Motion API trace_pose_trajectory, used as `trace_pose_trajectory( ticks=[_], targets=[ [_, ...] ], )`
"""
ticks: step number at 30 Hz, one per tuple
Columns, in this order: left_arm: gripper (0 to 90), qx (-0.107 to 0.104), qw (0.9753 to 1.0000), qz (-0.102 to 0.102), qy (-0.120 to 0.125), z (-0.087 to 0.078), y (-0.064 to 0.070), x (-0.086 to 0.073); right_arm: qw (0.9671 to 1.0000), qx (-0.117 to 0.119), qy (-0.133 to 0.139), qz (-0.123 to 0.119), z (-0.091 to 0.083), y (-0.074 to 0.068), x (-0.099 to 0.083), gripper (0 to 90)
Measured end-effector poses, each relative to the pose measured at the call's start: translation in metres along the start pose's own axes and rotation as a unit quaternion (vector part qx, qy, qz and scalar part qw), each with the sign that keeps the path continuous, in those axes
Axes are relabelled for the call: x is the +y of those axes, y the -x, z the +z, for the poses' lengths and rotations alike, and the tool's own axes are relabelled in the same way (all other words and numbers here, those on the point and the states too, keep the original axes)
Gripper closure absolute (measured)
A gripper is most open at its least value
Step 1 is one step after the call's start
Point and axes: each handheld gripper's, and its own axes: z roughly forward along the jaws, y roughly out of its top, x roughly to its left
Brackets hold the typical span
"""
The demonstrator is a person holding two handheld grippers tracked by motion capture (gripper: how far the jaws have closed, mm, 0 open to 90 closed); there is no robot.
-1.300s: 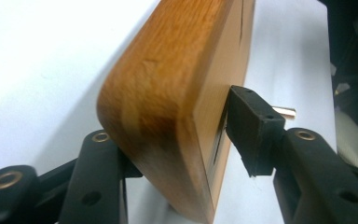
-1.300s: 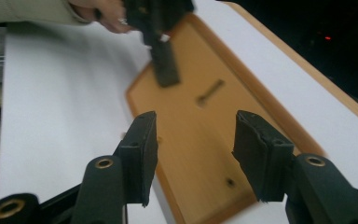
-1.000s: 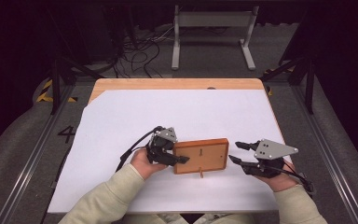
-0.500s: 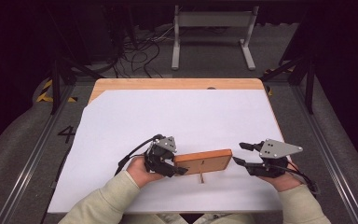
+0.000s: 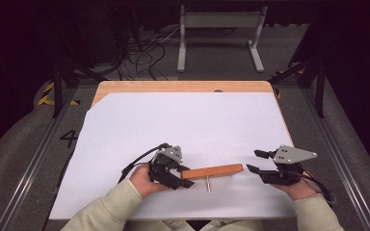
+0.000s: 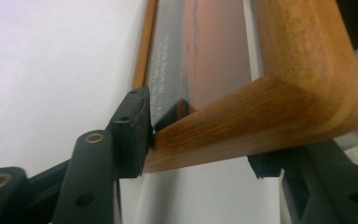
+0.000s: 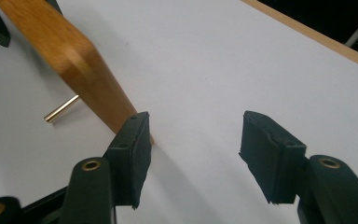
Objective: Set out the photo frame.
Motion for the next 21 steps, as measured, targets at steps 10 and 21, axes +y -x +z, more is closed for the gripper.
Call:
trace_pose_trajectory(
  ticks=[10,21],
  targets=[
    [37.2,-0.009,1.0,0.0,0.0,0.0,0.004,-0.002,1.0,0.001,-0.008,0.004,0.002,-0.001,-0.004,41.2],
    [28.0,0.003,0.9989,0.008,0.045,-0.024,0.011,-0.013,0.9996,0.013,-0.025,0.006,0.009,-0.005,-0.009,41.4]
  ],
)
